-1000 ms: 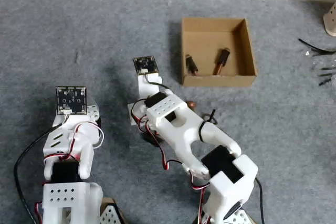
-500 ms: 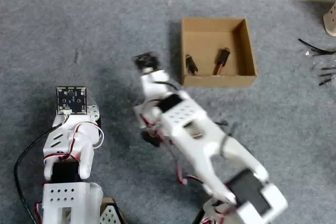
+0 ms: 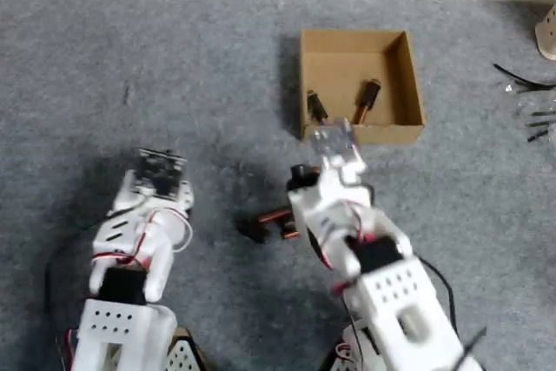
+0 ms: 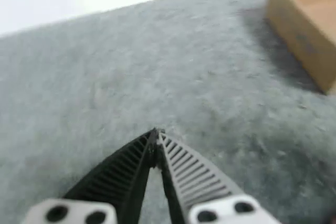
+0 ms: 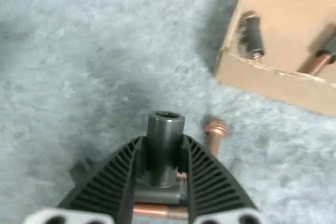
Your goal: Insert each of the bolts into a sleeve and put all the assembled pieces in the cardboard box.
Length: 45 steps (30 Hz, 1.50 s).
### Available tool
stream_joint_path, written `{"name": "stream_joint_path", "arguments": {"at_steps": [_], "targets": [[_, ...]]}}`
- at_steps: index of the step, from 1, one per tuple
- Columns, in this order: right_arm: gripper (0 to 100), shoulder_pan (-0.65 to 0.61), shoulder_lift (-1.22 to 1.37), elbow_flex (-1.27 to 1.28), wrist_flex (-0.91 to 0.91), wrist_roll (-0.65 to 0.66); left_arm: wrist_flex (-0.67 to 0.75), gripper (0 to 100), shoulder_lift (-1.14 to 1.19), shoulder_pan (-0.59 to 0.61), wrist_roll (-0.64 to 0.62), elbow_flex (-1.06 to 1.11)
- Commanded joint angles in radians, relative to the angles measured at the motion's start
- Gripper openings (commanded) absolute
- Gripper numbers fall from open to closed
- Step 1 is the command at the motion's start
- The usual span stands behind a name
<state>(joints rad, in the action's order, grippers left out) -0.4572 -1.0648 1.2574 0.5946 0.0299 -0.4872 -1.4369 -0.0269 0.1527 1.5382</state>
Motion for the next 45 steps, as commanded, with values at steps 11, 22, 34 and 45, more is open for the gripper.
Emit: {"name": "stream_joint_path", "arguments": {"at_steps": [11, 22, 34, 45], "targets": [[0.5, 0.209, -0.782, 0.352, 0.17, 0.057, -0.183, 5, 0.021, -0.398, 0.233, -0.153], [0.5, 0.252, -0.776, 0.355, 0.189, 0.06, -0.091, 13, 0.9, -0.504, 0.4, -0.565], [0.5, 0.351, -0.776, 0.357, 0.14, 0.058, -0.084, 13, 1.506, -0.559, 0.422, -0.937], [0.5, 0.351, -0.776, 0.357, 0.14, 0.057, -0.092, 13, 1.564, -0.565, 0.417, -0.97]]}}
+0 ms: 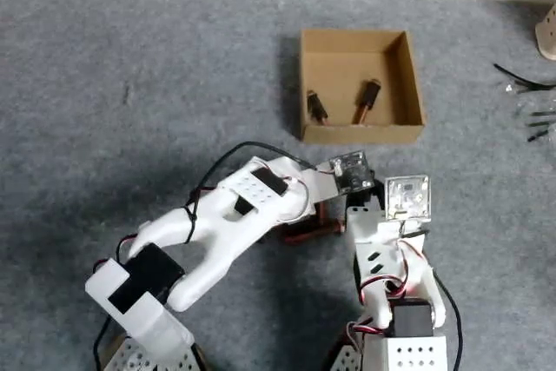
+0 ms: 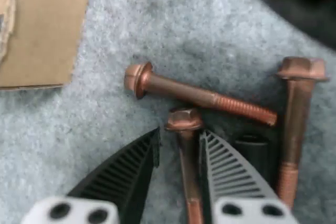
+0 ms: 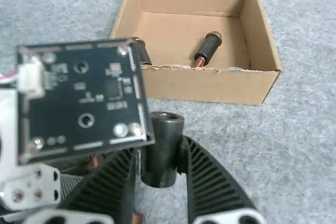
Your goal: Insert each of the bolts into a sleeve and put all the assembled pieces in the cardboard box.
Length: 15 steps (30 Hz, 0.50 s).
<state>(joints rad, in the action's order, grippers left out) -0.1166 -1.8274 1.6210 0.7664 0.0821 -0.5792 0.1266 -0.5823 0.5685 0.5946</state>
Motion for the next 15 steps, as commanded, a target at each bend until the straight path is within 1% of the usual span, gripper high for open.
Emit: {"name": "stream_joint_path", "arguments": {"at_steps": [1, 2, 5, 8, 11, 15], "targets": [[0.5, 0.01, -0.013, -0.007, -0.031, 0.005, -0.008, 13, 0.001, -0.007, -0.002, -0.028], [0.5, 0.01, -0.013, -0.007, -0.031, 0.005, -0.02, 13, 0.001, -0.004, -0.015, -0.033], [0.5, 0.01, -0.013, -0.007, -0.031, 0.006, -0.038, 13, 0.005, 0.015, -0.118, -0.054], [0.5, 0.01, -0.013, -0.007, -0.031, 0.006, -0.117, 13, 0.012, 0.042, -0.206, -0.11], [0.5, 0.01, -0.013, -0.005, -0.031, 0.008, -0.173, 13, 0.013, 0.028, -0.222, -0.116], [0.5, 0.01, -0.013, -0.005, -0.033, 0.008, -0.178, 13, 0.012, 0.022, -0.222, -0.105]]}}
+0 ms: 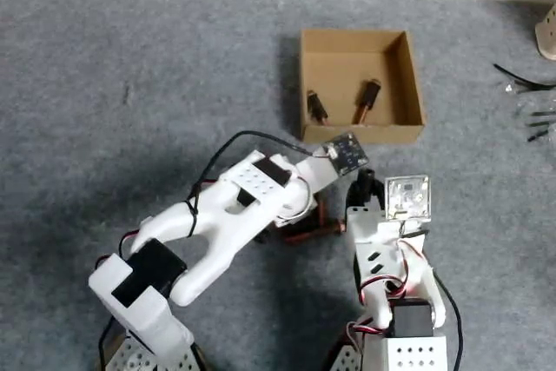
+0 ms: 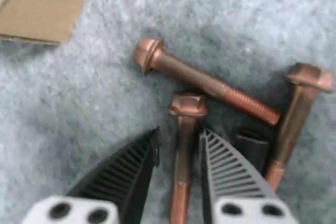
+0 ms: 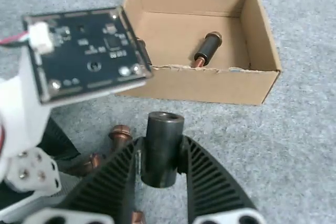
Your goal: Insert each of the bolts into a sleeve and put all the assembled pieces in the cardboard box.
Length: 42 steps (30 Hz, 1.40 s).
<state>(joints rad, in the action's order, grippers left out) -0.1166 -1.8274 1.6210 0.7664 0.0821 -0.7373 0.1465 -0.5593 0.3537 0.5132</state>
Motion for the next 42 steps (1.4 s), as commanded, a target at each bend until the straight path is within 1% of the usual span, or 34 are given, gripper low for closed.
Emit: {"name": "stream_joint_path", "arguments": {"at_steps": [1, 3, 5, 6, 8, 9, 12, 16, 18, 20, 24, 28, 31, 33, 37, 42], "targets": [[0.5, 0.01, -0.013, -0.005, -0.033, 0.008, -0.02, 13, -0.008, -0.001, -0.008, -0.022], [0.5, 0.01, -0.013, -0.005, -0.033, 0.008, -0.02, 10, -0.008, 0.001, -0.008, -0.022], [0.5, 0.01, -0.013, -0.004, -0.033, 0.009, -0.02, 2, -0.008, 0.001, -0.008, -0.022], [0.5, 0.01, -0.013, -0.004, -0.033, 0.009, -0.02, 0, -0.008, 0.001, -0.008, -0.022], [0.5, 0.01, -0.013, -0.004, -0.033, 0.009, -0.02, 2, -0.008, 0.001, -0.006, -0.022], [0.5, 0.01, -0.013, -0.004, -0.033, 0.009, -0.02, 0, -0.008, 0.002, -0.006, -0.022], [0.5, 0.01, -0.013, 0.015, -0.039, 0.009, -0.02, 1, -0.028, 0.002, -0.003, 0.005], [0.5, 0.01, -0.013, 0.058, -0.11, 0.009, -0.012, 1, -0.209, 0.002, 0.043, 0.105], [0.5, 0.01, -0.013, 0.067, -0.119, 0.009, 0.064, 1, -0.346, 0.007, 0.038, 0.203], [0.5, 0.004, -0.013, 0.067, -0.12, 0.009, 0.163, 1, -0.489, 0.039, 0.023, 0.325], [0.5, -0.073, -0.013, 0.094, -0.176, 0.009, 0.39, 1, -0.771, 0.091, -0.017, 0.564], [0.5, -0.099, -0.013, 0.151, -0.285, 0.009, 0.583, 1, -1.017, 0.101, -0.023, 0.759], [0.5, -0.099, -0.013, 0.16, -0.303, 0.009, 0.703, 1, -1.165, 0.101, -0.021, 0.871], [0.5, -0.099, -0.013, 0.16, -0.312, 0.009, 0.761, 1, -1.247, 0.104, -0.021, 0.914], [0.5, -0.113, -0.013, 0.166, -0.338, 0.005, 0.825, 1, -1.362, 0.148, -0.025, 0.924], [0.5, -0.257, -0.013, 0.166, -0.341, 0.009, 0.936, 1, -1.442, 0.177, -0.026, 0.926]]}}
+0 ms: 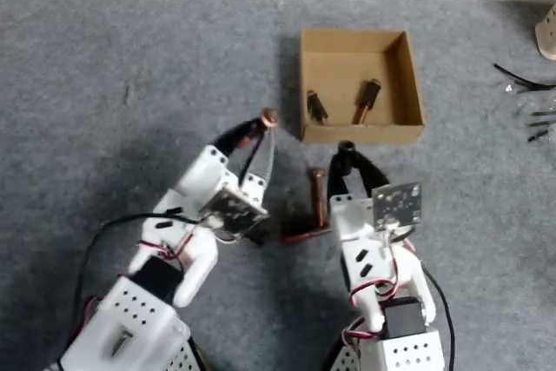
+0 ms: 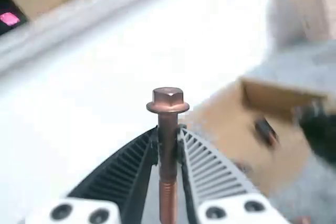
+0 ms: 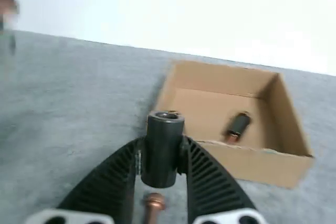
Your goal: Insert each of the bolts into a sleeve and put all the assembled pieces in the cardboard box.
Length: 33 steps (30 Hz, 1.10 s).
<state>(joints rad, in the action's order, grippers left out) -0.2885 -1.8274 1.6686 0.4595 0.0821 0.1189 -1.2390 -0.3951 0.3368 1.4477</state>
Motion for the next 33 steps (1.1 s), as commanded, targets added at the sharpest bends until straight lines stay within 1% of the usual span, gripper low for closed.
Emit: {"name": "stream_joint_path", "arguments": {"at_steps": [1, 3, 5, 6, 7, 9, 12, 14, 16, 20, 23, 24, 26, 28, 31, 33], "targets": [[0.5, -0.119, -0.013, 0.119, -0.042, 0.009, 0.098, 1, -0.065, 0.01, -0.009, -0.007], [0.5, -0.171, -0.013, 0.12, -0.076, 0.009, 0.12, 1, -0.082, 0.01, -0.011, -0.008], [0.5, -0.196, -0.013, 0.12, -0.111, 0.009, 0.124, 1, -0.097, 0.008, -0.017, -0.012], [0.5, -0.2, -0.013, 0.12, -0.124, 0.009, 0.121, 1, -0.111, 0.007, -0.048, -0.012], [0.5, -0.202, -0.013, 0.12, -0.133, 0.009, 0.118, 1, -0.13, 0.007, -0.103, -0.013], [0.5, -0.202, -0.013, 0.12, -0.14, 0.009, 0.104, 1, -0.165, 0.007, -0.275, -0.018], [0.5, -0.202, -0.013, 0.12, -0.136, 0.009, 0.014, 1, -0.211, -0.019, -0.528, -0.033], [0.5, -0.202, -0.013, 0.12, -0.134, 0.009, -0.017, 1, -0.239, -0.058, -0.644, -0.035], [0.5, -0.202, -0.013, 0.12, -0.133, 0.009, -0.023, 1, -0.265, -0.074, -0.709, -0.022], [0.5, -0.203, -0.013, 0.12, -0.119, 0.011, -0.015, 1, -0.312, -0.079, -0.69, 0.039], [0.5, -0.245, -0.013, 0.12, -0.091, 0.017, 0.026, 1, -0.321, -0.13, -0.69, 0.056], [0.5, -0.272, -0.013, 0.12, -0.077, 0.048, 0.055, 1, -0.321, -0.145, -0.69, 0.07], [0.5, -0.317, -0.013, 0.122, -0.053, 0.15, 0.112, 1, -0.321, -0.168, -0.69, 0.114], [0.5, -0.337, -0.013, 0.122, -0.041, 0.232, 0.161, 1, -0.321, -0.166, -0.69, 0.137], [0.5, -0.335, -0.013, 0.119, -0.045, 0.242, 0.183, 1, -0.321, -0.153, -0.7, 0.151], [0.5, -0.332, -0.013, 0.114, -0.047, 0.242, 0.164, 1, -0.321, -0.133, -0.76, 0.153]]}}
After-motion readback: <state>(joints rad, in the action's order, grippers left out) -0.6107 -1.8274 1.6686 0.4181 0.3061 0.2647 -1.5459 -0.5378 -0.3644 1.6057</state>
